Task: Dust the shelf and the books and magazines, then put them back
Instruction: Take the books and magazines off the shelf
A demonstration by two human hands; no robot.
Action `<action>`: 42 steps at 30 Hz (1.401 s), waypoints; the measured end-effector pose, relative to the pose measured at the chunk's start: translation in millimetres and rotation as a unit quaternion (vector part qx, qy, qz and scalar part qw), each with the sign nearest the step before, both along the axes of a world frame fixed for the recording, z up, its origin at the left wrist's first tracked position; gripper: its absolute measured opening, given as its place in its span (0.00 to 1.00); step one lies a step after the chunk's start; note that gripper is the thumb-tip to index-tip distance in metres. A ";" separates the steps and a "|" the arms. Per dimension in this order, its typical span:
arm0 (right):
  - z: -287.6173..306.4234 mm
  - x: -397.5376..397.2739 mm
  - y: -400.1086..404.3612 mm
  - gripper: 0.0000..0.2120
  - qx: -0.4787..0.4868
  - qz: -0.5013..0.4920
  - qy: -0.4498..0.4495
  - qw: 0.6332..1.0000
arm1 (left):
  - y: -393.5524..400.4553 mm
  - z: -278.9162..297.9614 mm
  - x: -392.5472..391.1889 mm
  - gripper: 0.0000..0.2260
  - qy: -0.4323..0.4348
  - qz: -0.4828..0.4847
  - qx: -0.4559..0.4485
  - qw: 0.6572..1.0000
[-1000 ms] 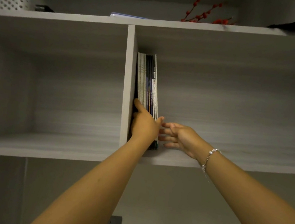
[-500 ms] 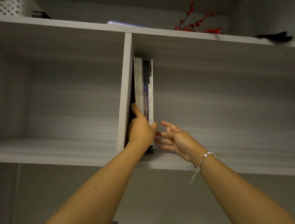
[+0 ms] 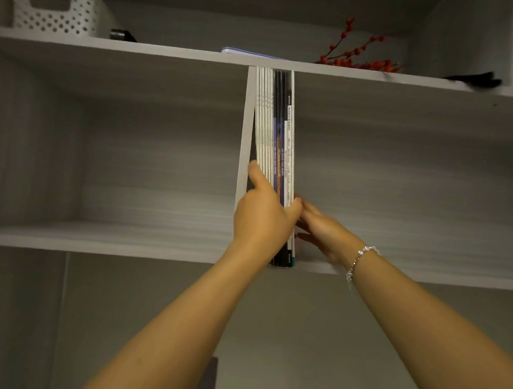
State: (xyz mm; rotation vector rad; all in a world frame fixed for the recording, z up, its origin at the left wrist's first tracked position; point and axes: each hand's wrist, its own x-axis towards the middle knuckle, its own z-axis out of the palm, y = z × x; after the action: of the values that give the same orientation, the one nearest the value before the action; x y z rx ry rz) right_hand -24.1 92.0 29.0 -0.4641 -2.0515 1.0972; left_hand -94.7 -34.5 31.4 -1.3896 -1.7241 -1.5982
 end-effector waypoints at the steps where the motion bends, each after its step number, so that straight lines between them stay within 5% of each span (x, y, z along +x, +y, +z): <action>1: 0.8 1.9 -3.5 0.24 0.007 -0.006 -0.005 1.000 | -8.5 -0.2 2.2 0.36 0.000 -0.004 0.003 1.000; 9: 9.8 16.9 -29.8 0.26 0.006 0.036 -0.023 0.999 | -74.5 -7.0 6.2 0.31 -0.004 -0.026 0.038 0.999; 14: 19.3 11.2 -35.3 0.50 -0.078 0.151 0.007 0.985 | -110.0 -26.2 1.8 0.33 0.001 -0.058 0.055 0.997; 21: 27.7 -10.1 -50.2 0.49 -0.213 0.268 0.077 0.936 | -144.0 -44.2 -15.9 0.31 0.002 -0.094 0.071 0.993; 29: 11.7 4.2 -99.9 0.50 -0.224 0.287 0.139 0.921 | -193.9 -46.2 -3.7 0.31 -0.009 -0.111 0.060 0.992; 42: -77.5 178.7 -185.9 0.48 -0.275 0.206 0.154 0.926 | -283.6 -108.1 145.1 0.34 -0.109 -0.166 -0.006 0.980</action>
State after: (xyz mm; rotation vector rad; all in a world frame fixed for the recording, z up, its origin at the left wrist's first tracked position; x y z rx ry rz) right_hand 154.6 -93.9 -48.4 -0.1042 -1.5791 1.8881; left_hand 50.4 -318.1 -76.8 -1.6286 -1.6882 -1.9858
